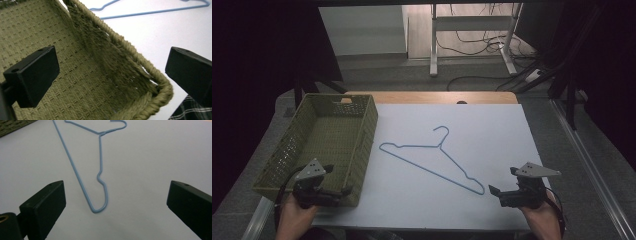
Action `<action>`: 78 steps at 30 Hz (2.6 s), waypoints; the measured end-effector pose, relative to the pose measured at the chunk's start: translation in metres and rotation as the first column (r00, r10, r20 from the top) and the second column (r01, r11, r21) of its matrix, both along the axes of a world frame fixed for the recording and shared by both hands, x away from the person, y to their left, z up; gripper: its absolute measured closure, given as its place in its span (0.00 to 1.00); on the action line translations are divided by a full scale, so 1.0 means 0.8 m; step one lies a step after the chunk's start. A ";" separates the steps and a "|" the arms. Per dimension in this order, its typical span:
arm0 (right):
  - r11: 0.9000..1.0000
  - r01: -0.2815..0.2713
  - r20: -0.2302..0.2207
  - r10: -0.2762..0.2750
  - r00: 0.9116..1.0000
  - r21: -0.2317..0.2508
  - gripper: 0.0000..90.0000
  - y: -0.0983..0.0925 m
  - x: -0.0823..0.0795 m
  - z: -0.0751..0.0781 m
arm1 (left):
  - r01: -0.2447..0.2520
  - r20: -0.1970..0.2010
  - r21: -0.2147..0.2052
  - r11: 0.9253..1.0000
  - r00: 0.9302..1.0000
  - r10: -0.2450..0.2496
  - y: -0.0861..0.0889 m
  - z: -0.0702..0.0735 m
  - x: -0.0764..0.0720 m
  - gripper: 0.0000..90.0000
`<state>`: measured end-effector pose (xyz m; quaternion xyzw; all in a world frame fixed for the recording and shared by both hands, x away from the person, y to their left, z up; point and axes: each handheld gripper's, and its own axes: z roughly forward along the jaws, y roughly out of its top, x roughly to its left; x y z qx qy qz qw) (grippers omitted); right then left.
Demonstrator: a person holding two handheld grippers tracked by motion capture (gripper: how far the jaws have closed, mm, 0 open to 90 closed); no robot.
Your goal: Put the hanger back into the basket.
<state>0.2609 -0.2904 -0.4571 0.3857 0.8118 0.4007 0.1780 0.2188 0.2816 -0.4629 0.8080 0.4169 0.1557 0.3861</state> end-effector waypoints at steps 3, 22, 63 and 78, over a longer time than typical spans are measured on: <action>1.000 -0.001 0.000 0.001 1.000 -0.008 0.02 0.000 0.001 -0.001 | 0.000 0.003 -0.001 1.000 1.000 0.000 0.000 0.000 0.000 0.00; 1.000 0.003 -0.024 -0.003 1.000 -0.004 0.00 0.003 0.002 -0.002 | 0.018 0.009 -0.043 0.999 1.000 -0.018 -0.002 0.001 0.000 0.00; 0.997 -0.044 -0.082 0.049 0.995 0.061 0.00 0.036 0.030 0.016 | 0.196 0.047 -0.054 0.979 0.980 -0.193 -0.128 0.030 0.033 0.00; 0.995 -0.096 -0.120 0.094 0.988 -0.008 0.00 0.074 0.061 0.012 | 0.256 0.006 -0.028 0.966 0.967 -0.256 -0.180 0.006 0.070 0.00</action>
